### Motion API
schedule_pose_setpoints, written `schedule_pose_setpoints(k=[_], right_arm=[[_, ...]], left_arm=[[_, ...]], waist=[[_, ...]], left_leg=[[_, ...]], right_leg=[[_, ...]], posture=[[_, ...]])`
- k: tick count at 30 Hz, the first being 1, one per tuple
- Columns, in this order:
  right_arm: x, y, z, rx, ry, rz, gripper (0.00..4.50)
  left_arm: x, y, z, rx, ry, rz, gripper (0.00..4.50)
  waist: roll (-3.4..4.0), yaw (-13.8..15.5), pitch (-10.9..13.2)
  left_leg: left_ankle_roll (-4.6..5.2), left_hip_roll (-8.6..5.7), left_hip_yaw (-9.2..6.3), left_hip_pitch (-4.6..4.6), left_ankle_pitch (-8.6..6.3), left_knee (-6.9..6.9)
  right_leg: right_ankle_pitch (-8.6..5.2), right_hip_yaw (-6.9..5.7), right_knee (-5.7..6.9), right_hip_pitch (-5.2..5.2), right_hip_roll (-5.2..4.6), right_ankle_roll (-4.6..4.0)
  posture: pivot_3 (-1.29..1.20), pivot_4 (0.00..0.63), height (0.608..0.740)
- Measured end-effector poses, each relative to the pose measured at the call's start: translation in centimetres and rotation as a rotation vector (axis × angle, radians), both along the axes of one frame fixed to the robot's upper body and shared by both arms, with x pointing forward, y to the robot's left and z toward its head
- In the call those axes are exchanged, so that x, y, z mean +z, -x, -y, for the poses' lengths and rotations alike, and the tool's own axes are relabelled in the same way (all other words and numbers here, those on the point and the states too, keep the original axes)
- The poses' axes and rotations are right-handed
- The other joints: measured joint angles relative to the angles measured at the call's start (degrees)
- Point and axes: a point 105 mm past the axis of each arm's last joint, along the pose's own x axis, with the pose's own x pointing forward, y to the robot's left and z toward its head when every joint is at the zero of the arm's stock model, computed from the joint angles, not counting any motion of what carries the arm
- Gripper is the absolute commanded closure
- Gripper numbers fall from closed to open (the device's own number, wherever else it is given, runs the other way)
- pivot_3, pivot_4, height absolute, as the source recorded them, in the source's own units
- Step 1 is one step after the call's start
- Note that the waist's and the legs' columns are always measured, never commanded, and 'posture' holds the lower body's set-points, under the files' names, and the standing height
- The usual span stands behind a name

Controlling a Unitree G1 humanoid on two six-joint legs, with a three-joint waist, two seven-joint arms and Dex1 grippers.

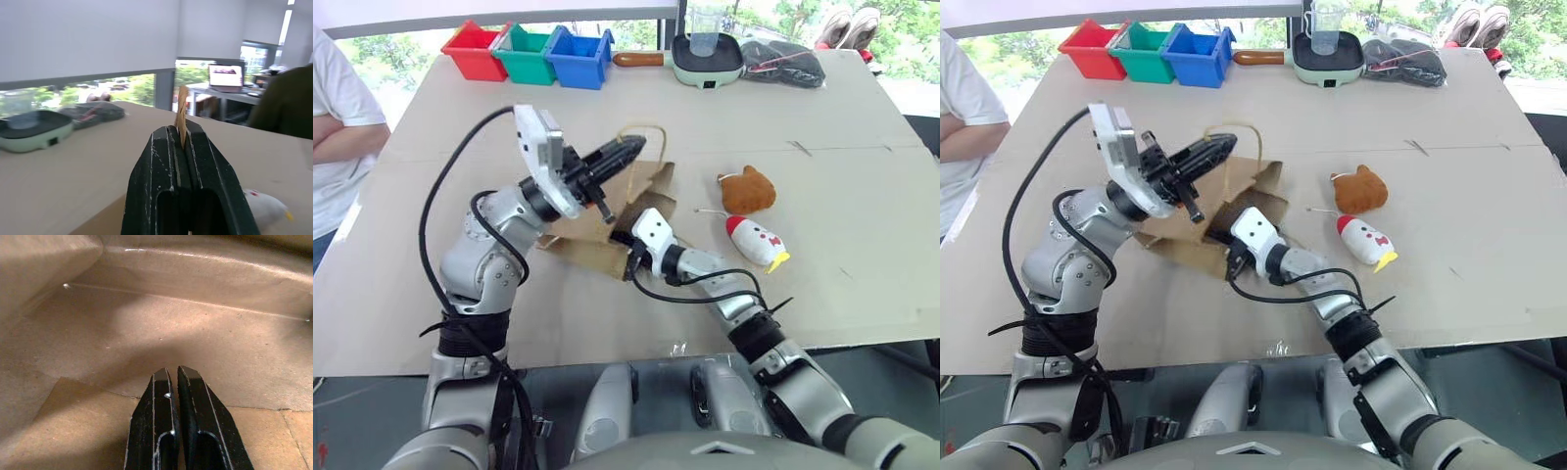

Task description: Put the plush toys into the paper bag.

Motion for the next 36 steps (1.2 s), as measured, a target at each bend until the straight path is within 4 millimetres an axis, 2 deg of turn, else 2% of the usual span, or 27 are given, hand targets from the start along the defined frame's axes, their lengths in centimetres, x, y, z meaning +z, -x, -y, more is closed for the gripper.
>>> schedule_pose_setpoints(k=[3,9,15,19,20,21,23,28,30,32,33,35,36], right_arm=[[0.0,-0.9,-0.4,-0.077,0.044,0.043,4.48],[-0.2,-2.2,-0.6,-0.153,0.154,0.092,4.48],[0.1,-3.6,-0.2,-0.21,0.214,0.129,4.48],[0.4,-3.0,0.7,-0.152,0.165,0.11,4.48],[0.5,-2.5,1.6,-0.118,0.127,0.068,4.1],[0.5,-2.5,1.7,-0.114,0.126,0.063,3.99],[1.2,-2.0,3.8,-0.101,0.115,0.052,3.36],[6.1,0.7,8.9,-0.081,0.044,0.071,0.83],[8.1,2.4,10.4,-0.081,0.022,0.066,0.05],[8.5,3.8,11.7,-0.09,0.046,0.053,0.05],[8.2,4.7,13.9,-0.151,0.104,0.032,0.05],[7.4,5.3,16.8,-0.255,0.199,-0.003,0.05],[6.7,5.3,19.0,-0.343,0.261,-0.041,0.05]], left_arm=[[1.1,-0.8,-1.5,0.11,0.037,0.011,4.5],[1.4,-2.0,-3.9,0.345,0.04,0.061,4.5],[1.4,-2.1,-5.0,0.456,0.15,0.039,4.5],[0.1,-1.7,-4.4,0.432,0.165,0.011,4.5],[-0.5,-1.5,-4.1,0.414,0.162,0.001,4.5],[-0.6,-1.5,-4.1,0.411,0.161,0.0,4.5],[-0.8,-1.2,-3.4,0.369,0.166,0.009,4.5],[-1.2,-0.7,-2.6,0.305,0.175,0.018,4.5],[-1.1,-0.7,-2.2,0.283,0.182,0.028,4.5],[-1.1,-0.7,-2.1,0.274,0.183,0.03,4.5],[-1.2,-0.8,-2.2,0.273,0.185,0.024,4.5],[-1.4,-1.0,-2.3,0.268,0.186,0.015,4.5],[-1.5,-1.0,-2.3,0.264,0.19,0.011,4.5]], waist=[[0.0,0.0,0.0],[-0.01,0.2,-0.1],[-0.01,0.4,-0.1],[0.01,0.5,0.0],[0.03,0.6,0.0],[0.02,0.5,0.0],[0.07,0.8,0.0],[0.07,0.7,0.0],[0.08,0.5,0.0],[0.11,0.6,0.1],[0.1,0.9,0.1],[0.1,1.3,0.1],[0.07,1.5,0.1]], left_leg=[[-0.01,0.0,0.0,0.27,0.01,-0.1],[-0.06,-0.02,0.05,0.67,0.04,-0.14],[-0.07,-0.04,-0.03,0.93,0.04,-0.14],[-0.07,-0.04,-0.09,0.7,0.03,-0.14],[-0.06,-0.04,-0.14,0.51,0.03,-0.15],[-0.06,-0.04,-0.14,0.49,0.03,-0.15],[-0.06,-0.07,-0.15,0.32,0.03,-0.21],[-0.05,-0.05,-0.15,0.25,0.02,-0.33],[-0.05,-0.03,-0.13,0.3,0.02,-0.4],[-0.05,-0.04,-0.15,0.28,0.02,-0.45],[-0.05,-0.06,-0.14,0.25,0.02,-0.46],[-0.04,-0.09,-0.07,0.23,0.02,-0.45],[-0.04,-0.11,-0.05,0.23,0.02,-0.44]], right_leg=[[0.0,0.07,0.0,0.2,0.0,0.0],[-0.01,0.02,-0.06,0.62,0.0,-0.01],[-0.02,-0.06,-0.11,0.98,-0.03,-0.02],[-0.02,-0.12,-0.28,0.88,-0.04,-0.02],[-0.01,-0.18,-0.4,0.81,-0.05,-0.01],[-0.01,-0.18,-0.42,0.79,-0.06,-0.01],[-0.01,-0.24,-0.52,0.67,-0.14,-0.01],[-0.01,-0.23,-0.63,0.6,-0.13,0.0],[-0.02,-0.21,-0.64,0.61,-0.1,-0.01],[-0.02,-0.25,-0.71,0.62,-0.11,0.0],[-0.02,-0.25,-0.83,0.64,-0.14,0.0],[-0.01,-0.21,-0.93,0.66,-0.17,0.01],[-0.01,-0.2,-0.96,0.66,-0.19,0.02]], posture=[[0.0,0.15,0.74],[0.0,0.15,0.74],[0.0,0.15,0.74],[0.0,0.15,0.74],[0.0,0.15,0.74],[0.0,0.15,0.74],[0.0,0.15,0.74],[0.0,0.15,0.74],[0.0,0.15,0.74],[0.0,0.15,0.74],[0.0,0.15,0.74],[0.0,0.15,0.74],[0.0,0.15,0.74]])
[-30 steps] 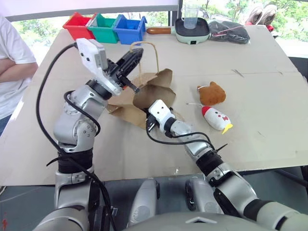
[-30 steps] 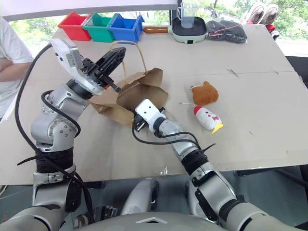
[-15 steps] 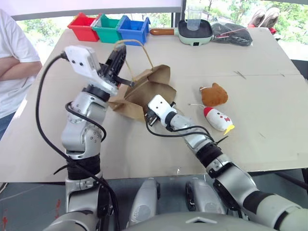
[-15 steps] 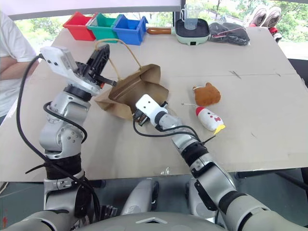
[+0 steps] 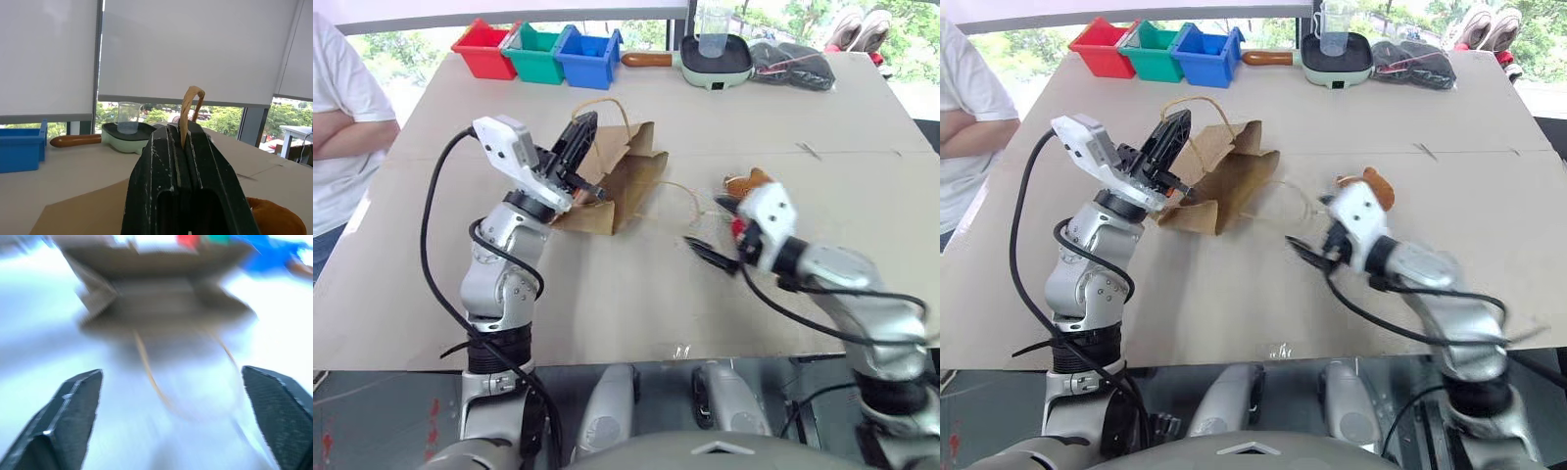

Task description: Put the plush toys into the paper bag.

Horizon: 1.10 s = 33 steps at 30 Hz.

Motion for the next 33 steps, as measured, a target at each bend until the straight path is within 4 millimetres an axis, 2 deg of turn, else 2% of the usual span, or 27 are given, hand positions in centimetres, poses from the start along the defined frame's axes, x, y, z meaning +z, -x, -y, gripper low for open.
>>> schedule_pose_setpoints(k=[2,4,7,8,12,14,16,20,21,24,26,30,33], right_arm=[[-0.6,-0.2,2.1,-0.107,0.031,-0.042,0.05],[-1.5,-0.6,2.7,-0.152,0.042,-0.077,0.05],[-4.7,-1.8,3.9,-0.213,0.099,-0.175,1.37],[-5.1,-1.8,4.0,-0.213,0.117,-0.182,1.82],[-4.3,-1.6,3.8,-0.183,0.124,-0.156,3.72],[-3.6,-1.2,3.5,-0.155,0.116,-0.142,4.49],[-2.4,-0.7,2.8,-0.102,0.079,-0.128,4.49],[4.1,-0.6,-2.4,0.157,0.045,0.112,4.49],[4.9,-0.5,-3.6,0.213,0.062,0.162,4.49],[3.9,-1.1,-5.6,0.293,0.119,0.163,4.49],[2.7,-2.2,-6.8,0.327,0.172,0.151,4.49],[2.2,-4.9,-9.9,0.37,0.222,0.208,4.49],[1.3,-6.1,-11.9,0.401,0.245,0.219,4.49]], left_arm=[[-0.1,0.0,0.2,-0.013,0.005,-0.002,4.5],[-0.1,0.1,0.5,-0.029,0.007,-0.001,4.5],[-0.3,0.2,1.2,-0.066,0.002,-0.002,4.5],[-0.3,0.2,1.3,-0.07,0.0,-0.001,4.5],[0.2,0.3,1.6,-0.104,0.009,0.012,4.5],[0.3,0.4,1.7,-0.119,0.017,0.016,4.5],[0.3,0.4,1.7,-0.126,0.02,0.01,4.5],[0.4,0.7,2.3,-0.172,0.037,-0.009,4.5],[0.4,0.8,2.5,-0.186,0.04,-0.014,4.5],[0.4,0.9,2.5,-0.199,0.044,-0.023,4.5],[0.4,1.0,2.7,-0.211,0.041,-0.026,4.5],[0.8,1.4,3.7,-0.257,0.045,-0.012,4.5],[0.8,1.8,4.4,-0.291,0.053,-0.01,4.5]], waist=[[-0.01,-0.1,0.0],[-0.02,-0.3,0.0],[-0.01,-0.1,0.0],[0.0,0.0,0.0],[-0.02,0.1,0.0],[-0.02,0.1,0.0],[-0.02,0.0,0.1],[0.01,-0.8,0.1],[-0.01,-0.8,0.1],[-0.03,-0.6,0.1],[-0.04,-0.6,0.1],[-0.04,-0.9,0.1],[-0.03,-1.1,0.1]], left_leg=[[0.0,0.03,0.08,0.05,0.0,0.0],[0.0,0.11,0.08,0.11,0.0,-0.03],[0.0,0.1,0.07,0.08,0.0,-0.02],[0.0,0.08,0.08,0.06,0.0,-0.02],[0.01,0.08,0.05,0.02,0.0,-0.02],[0.01,0.08,0.04,0.02,0.0,-0.03],[0.01,0.08,0.05,0.02,0.0,-0.02],[0.01,0.11,-0.02,0.09,0.0,-0.02],[0.0,0.11,-0.07,0.09,0.0,-0.04],[0.0,0.08,-0.08,0.05,0.0,-0.04],[0.01,0.04,0.01,0.03,0.0,-0.04],[0.0,0.07,-0.06,0.05,0.0,-0.07],[0.0,0.07,-0.03,0.05,0.0,-0.13]], right_leg=[[0.0,0.07,-0.01,0.0,0.03,0.0],[-0.01,0.09,0.0,0.01,0.14,0.0],[-0.01,0.11,-0.02,0.03,0.15,-0.01],[-0.01,0.11,-0.02,0.02,0.14,-0.01],[-0.01,0.08,-0.06,0.01,0.13,0.0],[-0.01,0.07,-0.06,0.01,0.13,0.01],[-0.01,0.09,-0.06,0.01,0.13,0.01],[-0.02,0.04,-0.04,0.05,0.17,0.02],[-0.03,-0.01,-0.06,0.08,0.18,0.02],[-0.02,-0.06,-0.12,0.1,0.13,0.01],[-0.01,0.0,-0.14,0.07,0.06,0.01],[-0.01,-0.04,-0.09,0.04,0.09,0.0],[-0.01,-0.02,-0.1,0.02,0.07,0.0]], posture=[[0.0,0.15,0.74],[0.0,0.15,0.74],[0.0,0.15,0.74],[0.0,0.15,0.74],[0.0,0.15,0.74],[0.0,0.15,0.74],[0.0,0.15,0.74],[0.0,0.15,0.74],[0.0,0.15,0.74],[0.0,0.15,0.74],[0.0,0.15,0.74],[0.0,0.15,0.74],[0.0,0.15,0.74]])
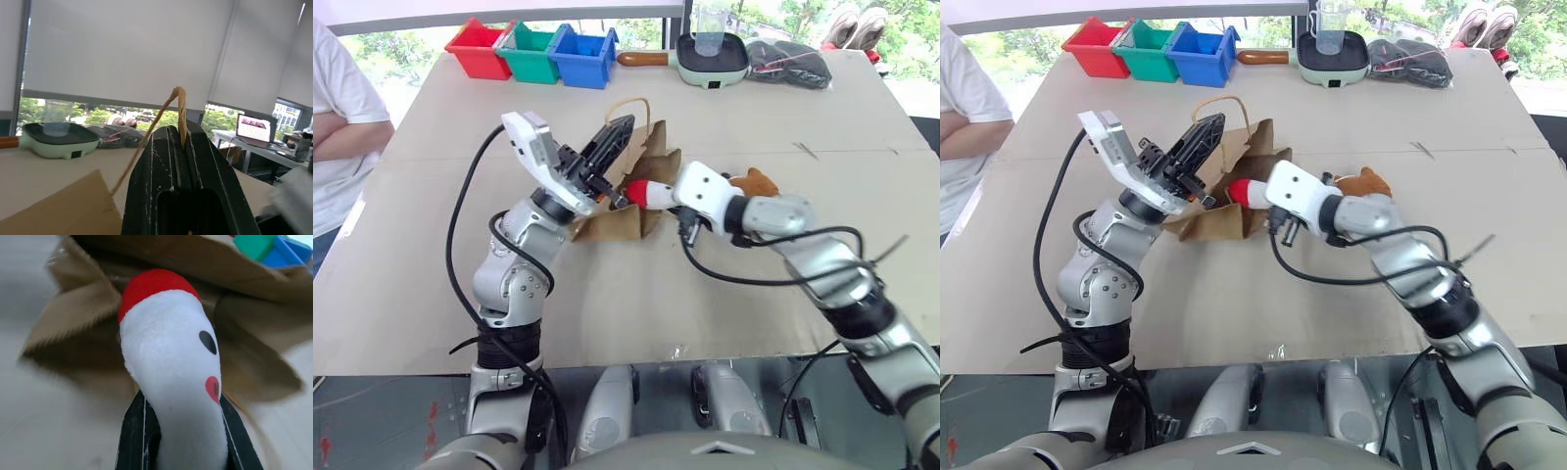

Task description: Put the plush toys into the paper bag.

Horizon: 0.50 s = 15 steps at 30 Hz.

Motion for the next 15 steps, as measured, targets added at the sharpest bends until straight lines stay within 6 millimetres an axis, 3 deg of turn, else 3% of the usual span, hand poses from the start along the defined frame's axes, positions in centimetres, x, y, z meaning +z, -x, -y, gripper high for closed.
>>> schedule_pose_setpoints(k=[1,5,6,7,8,11,15], right_arm=[[-0.6,-0.4,-1.1,0.024,0.005,-0.006,4.49],[-2.1,-1.3,-4.7,0.122,-0.032,-0.073,3.0],[-2.5,-1.2,-4.9,0.14,-0.029,-0.084,2.41],[-2.6,-1.2,-4.9,0.147,-0.027,-0.085,2.15],[-2.8,-1.2,-4.6,0.15,-0.023,-0.088,1.83],[-3.1,-1.0,-2.4,0.127,-0.039,-0.104,1.83],[-1.3,0.8,2.9,0.048,-0.127,-0.163,1.83]], left_arm=[[-0.1,0.2,0.2,-0.009,0.0,0.0,4.5],[-1.2,0.5,0.5,-0.019,-0.006,-0.03,4.5],[-1.4,0.6,0.5,-0.018,-0.007,-0.034,4.5],[-1.5,0.6,0.3,-0.014,-0.007,-0.036,4.5],[-1.6,0.6,0.2,-0.008,-0.008,-0.04,4.5],[-2.0,0.5,-0.6,0.021,-0.01,-0.05,4.5],[-2.3,0.6,-2.0,0.078,-0.002,-0.045,4.5]], waist=[[0.0,-0.1,0.0],[0.02,-0.3,0.0],[0.02,-0.2,0.0],[0.03,0.2,0.0],[0.03,0.3,0.0],[0.04,0.9,0.0],[0.06,1.4,0.0]], left_leg=[[0.0,0.0,0.01,0.0,0.0,-0.02],[-0.01,0.0,0.0,0.02,0.0,-0.09],[-0.01,0.0,-0.01,0.0,0.0,-0.1],[0.0,-0.02,-0.02,-0.05,0.0,-0.09],[0.0,-0.05,-0.01,-0.06,0.0,-0.08],[0.0,-0.1,-0.01,-0.11,0.0,-0.07],[0.0,-0.07,-0.15,-0.57,0.0,0.08]], right_leg=[[0.0,0.01,0.0,-0.01,0.0,0.0],[0.01,0.02,0.03,-0.05,0.01,-0.01],[0.0,-0.01,0.03,-0.06,-0.01,-0.01],[0.01,-0.03,0.0,-0.08,-0.04,-0.01],[0.01,-0.03,0.0,-0.09,-0.08,-0.01],[0.01,-0.01,-0.01,-0.13,-0.14,0.0],[0.01,-0.11,0.08,-0.52,-0.16,0.0]], posture=[[0.0,0.15,0.74],[0.0,0.15,0.74],[0.0,0.15,0.74],[0.0,0.15,0.74],[0.0,0.15,0.74],[0.0,0.15,0.74],[0.0,0.15,0.74]])
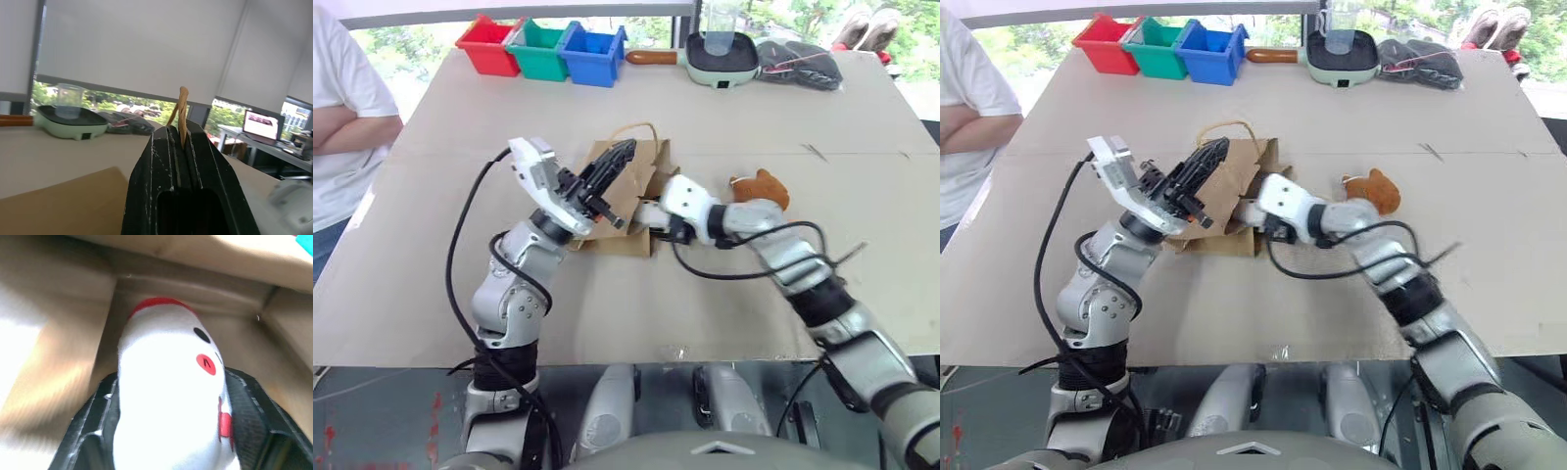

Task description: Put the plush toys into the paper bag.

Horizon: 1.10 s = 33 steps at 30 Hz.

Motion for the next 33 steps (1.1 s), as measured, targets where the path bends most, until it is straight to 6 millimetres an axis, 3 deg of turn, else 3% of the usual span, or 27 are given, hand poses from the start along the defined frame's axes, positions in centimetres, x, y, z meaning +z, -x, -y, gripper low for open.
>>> schedule_pose_setpoints(k=[3,5,9,11,12,16,19,24,29,32,33], right_arm=[[2.7,1.3,3.2,-0.087,-0.069,-0.008,1.83],[3.2,1.2,5.7,-0.187,-0.062,-0.014,1.83],[2.2,-1.1,10.1,-0.419,-0.037,-0.057,1.83],[1.5,-1.5,10.4,-0.434,-0.044,-0.085,1.83],[1.1,-1.6,10.1,-0.422,-0.06,-0.104,1.83],[1.3,-1.7,7.8,-0.326,-0.076,-0.093,2.94],[1.5,-1.4,5.8,-0.251,-0.063,-0.072,4.34],[-0.5,-0.6,5.4,-0.222,-0.016,-0.113,4.43],[3.1,1.6,3.4,-0.074,-0.15,-0.071,4.43],[3.0,1.2,1.3,-0.051,-0.192,-0.076,4.43],[2.5,0.8,-0.3,-0.04,-0.225,-0.103,4.43]], left_arm=[[-0.1,0.0,0.0,0.008,0.007,0.003,4.5],[-0.1,0.0,0.1,0.011,0.016,0.004,4.5],[0.0,0.0,0.0,0.019,0.026,0.007,4.5],[0.1,0.0,0.1,0.016,0.027,0.009,4.5],[0.1,0.0,0.2,0.013,0.026,0.013,4.5],[0.8,-0.1,0.4,0.0,0.021,0.041,4.5],[1.3,-0.4,0.5,0.003,0.014,0.061,4.5],[1.4,-0.5,0.0,0.025,0.009,0.065,4.5],[1.3,-0.5,-0.1,0.03,0.017,0.054,4.5],[1.3,-0.4,0.1,0.017,0.022,0.053,4.5],[1.4,-0.4,0.3,0.008,0.019,0.054,4.5]], waist=[[0.01,-0.3,0.0],[0.01,-0.2,0.0],[0.0,-0.4,0.0],[0.01,-0.4,0.0],[0.01,-0.4,0.0],[0.01,-0.4,0.0],[0.01,-0.3,0.0],[0.01,-0.1,0.0],[0.01,-0.4,0.0],[0.0,-0.6,0.0],[0.01,-0.6,0.0]], left_leg=[[0.0,0.02,0.05,-0.15,0.0,0.1],[0.0,0.01,0.06,-0.16,0.0,0.11],[0.0,0.01,0.17,-0.14,0.0,0.15],[0.0,0.02,0.15,-0.14,0.0,0.14],[0.0,0.04,0.15,-0.15,0.0,0.14],[0.01,0.04,0.16,-0.16,0.0,0.16],[0.01,0.04,0.13,-0.17,0.0,0.17],[0.01,0.01,0.14,-0.24,0.0,0.19],[0.01,0.08,0.1,-0.16,0.0,0.19],[0.0,0.09,0.11,-0.14,0.0,0.2],[0.0,0.09,0.11,-0.14,0.0,0.2]], right_leg=[[0.01,0.03,0.09,-0.2,0.04,0.0],[0.01,0.02,0.08,-0.19,0.06,0.0],[0.01,0.1,0.07,-0.18,0.09,0.0],[0.01,0.1,0.08,-0.18,0.12,0.0],[0.01,0.1,0.08,-0.19,0.14,0.0],[0.01,0.11,0.08,-0.19,0.14,0.0],[0.01,0.08,0.07,-0.18,0.14,0.0],[0.01,0.07,0.03,-0.19,0.08,0.01],[0.01,0.07,0.08,-0.18,0.17,0.01],[0.02,0.09,0.12,-0.18,0.21,0.0],[0.02,0.09,0.14,-0.19,0.22,0.0]], posture=[[0.0,0.15,0.74],[0.0,0.15,0.74],[0.0,0.15,0.74],[0.0,0.15,0.74],[0.0,0.15,0.74],[0.0,0.15,0.74],[0.0,0.15,0.74],[0.0,0.15,0.74],[0.0,0.15,0.74],[0.0,0.15,0.74],[0.0,0.15,0.74]])
